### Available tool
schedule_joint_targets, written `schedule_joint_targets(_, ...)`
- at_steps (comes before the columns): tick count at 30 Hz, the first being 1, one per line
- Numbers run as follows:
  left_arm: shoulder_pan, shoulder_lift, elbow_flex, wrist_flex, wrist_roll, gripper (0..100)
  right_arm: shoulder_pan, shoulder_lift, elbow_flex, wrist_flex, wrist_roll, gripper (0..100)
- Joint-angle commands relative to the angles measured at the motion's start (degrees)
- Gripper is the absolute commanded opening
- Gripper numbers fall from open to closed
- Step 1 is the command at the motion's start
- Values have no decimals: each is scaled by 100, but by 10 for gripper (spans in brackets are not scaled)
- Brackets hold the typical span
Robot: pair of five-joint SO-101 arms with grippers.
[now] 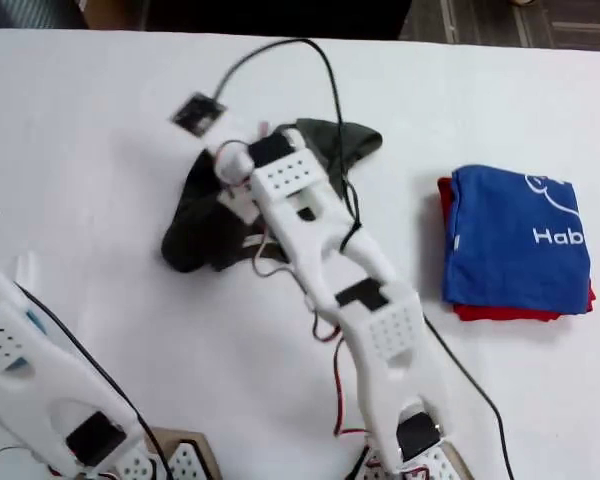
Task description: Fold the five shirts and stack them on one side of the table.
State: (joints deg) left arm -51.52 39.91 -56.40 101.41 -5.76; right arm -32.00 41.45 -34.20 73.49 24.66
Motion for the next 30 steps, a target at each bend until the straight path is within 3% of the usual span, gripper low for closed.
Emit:
schedule_joint_targets(1,-18,-431,-22,62,9,275,110,-75,-624,523,-70,53)
schedule_joint_targets(5,18,-431,-22,53,9,275,84,-312,-1090,1420,-70,133)
schedule_joint_targets(11,18,-431,-22,53,18,275,-4,-426,-1187,2044,-79,108)
schedule_joint_targets(30,-18,-431,-13,53,18,275,-497,804,-1301,1121,-88,106)
